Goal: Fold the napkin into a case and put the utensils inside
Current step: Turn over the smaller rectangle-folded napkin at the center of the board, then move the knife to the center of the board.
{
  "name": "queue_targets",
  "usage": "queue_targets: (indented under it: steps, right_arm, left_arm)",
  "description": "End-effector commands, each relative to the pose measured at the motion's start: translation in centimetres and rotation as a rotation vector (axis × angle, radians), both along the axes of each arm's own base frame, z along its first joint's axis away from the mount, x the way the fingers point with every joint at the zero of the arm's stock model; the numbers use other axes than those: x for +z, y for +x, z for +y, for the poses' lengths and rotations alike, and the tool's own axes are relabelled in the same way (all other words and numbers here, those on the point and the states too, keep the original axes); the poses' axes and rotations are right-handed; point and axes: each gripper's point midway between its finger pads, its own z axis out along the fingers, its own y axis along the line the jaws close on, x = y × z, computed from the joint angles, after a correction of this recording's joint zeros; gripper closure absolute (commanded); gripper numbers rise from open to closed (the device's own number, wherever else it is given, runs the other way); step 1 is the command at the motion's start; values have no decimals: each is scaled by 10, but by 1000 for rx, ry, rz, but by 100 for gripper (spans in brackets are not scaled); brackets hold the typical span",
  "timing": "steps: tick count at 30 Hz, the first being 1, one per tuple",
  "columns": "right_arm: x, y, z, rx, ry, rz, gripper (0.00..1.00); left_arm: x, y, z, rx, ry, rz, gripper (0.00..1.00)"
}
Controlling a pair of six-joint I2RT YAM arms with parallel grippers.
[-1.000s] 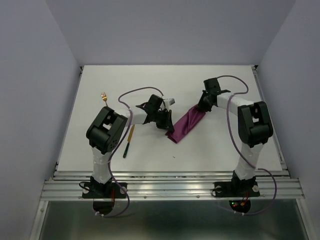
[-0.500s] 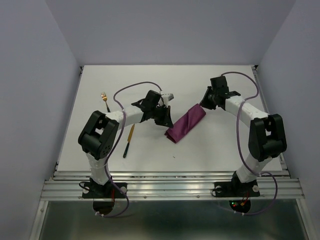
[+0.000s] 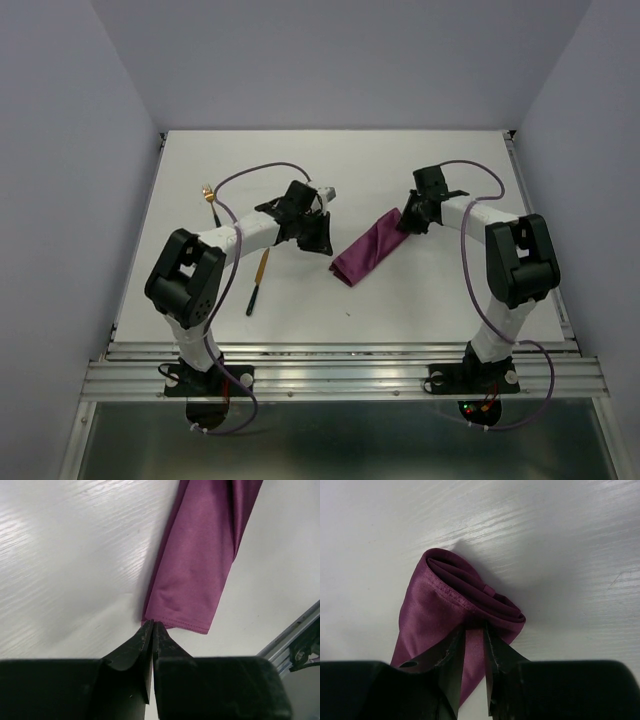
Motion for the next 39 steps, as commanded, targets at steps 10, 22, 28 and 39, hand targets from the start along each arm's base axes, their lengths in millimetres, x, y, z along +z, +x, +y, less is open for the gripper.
queue_targets:
  steps: [10, 22, 28, 39]
  right_arm:
    - [101, 20, 35, 82, 176, -200, 59]
    - [102, -10, 29, 82, 184, -185, 33]
    - [101, -16, 28, 93, 181, -175, 22]
    - [97, -21, 22, 79, 156, -155, 0]
  left_arm:
    - [51, 43, 153, 505, 241, -92, 52]
    - [13, -23, 210, 756, 371, 61, 28]
    - [-3, -56, 214, 855, 318, 113, 21]
    - [-45, -87, 162, 745, 265, 260, 20]
